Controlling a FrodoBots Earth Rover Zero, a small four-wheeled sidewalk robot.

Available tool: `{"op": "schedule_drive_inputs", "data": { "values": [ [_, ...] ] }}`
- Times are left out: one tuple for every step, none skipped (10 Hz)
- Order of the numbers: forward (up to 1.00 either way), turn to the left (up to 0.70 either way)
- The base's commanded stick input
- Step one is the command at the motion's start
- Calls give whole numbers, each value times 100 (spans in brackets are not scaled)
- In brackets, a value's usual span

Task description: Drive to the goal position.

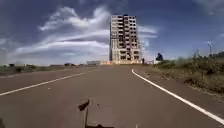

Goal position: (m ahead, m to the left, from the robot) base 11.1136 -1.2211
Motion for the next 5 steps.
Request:
{"op": "schedule_drive_inputs", "data": {
  "values": [
    [100, -40],
    [100, -40],
    [100, -34],
    [100, -12],
    [100, 0]
  ]
}}
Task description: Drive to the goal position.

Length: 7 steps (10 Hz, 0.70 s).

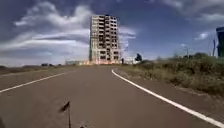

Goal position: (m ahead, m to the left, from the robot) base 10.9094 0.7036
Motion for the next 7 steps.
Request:
{"op": "schedule_drive_inputs", "data": {
  "values": [
    [100, 0],
    [100, 0],
    [100, 0],
    [100, 0],
    [100, 0],
    [100, 0],
    [100, 0]
  ]
}}
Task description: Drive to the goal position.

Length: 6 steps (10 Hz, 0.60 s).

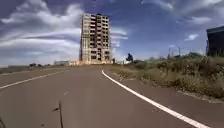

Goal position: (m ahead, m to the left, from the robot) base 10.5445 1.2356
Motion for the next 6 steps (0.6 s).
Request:
{"op": "schedule_drive_inputs", "data": {
  "values": [
    [100, 0],
    [100, 0],
    [100, 0],
    [100, 0],
    [100, 36],
    [100, 37]
  ]
}}
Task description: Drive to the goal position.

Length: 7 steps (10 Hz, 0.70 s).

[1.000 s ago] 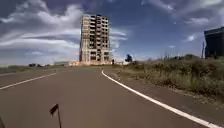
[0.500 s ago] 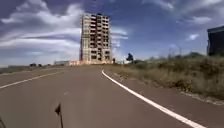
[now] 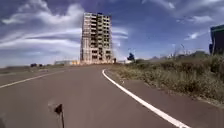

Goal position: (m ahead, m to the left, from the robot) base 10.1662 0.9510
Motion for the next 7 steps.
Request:
{"op": "schedule_drive_inputs", "data": {
  "values": [
    [100, 32],
    [100, 0],
    [100, 0],
    [100, 0],
    [100, 0],
    [100, 0],
    [100, 0]
  ]
}}
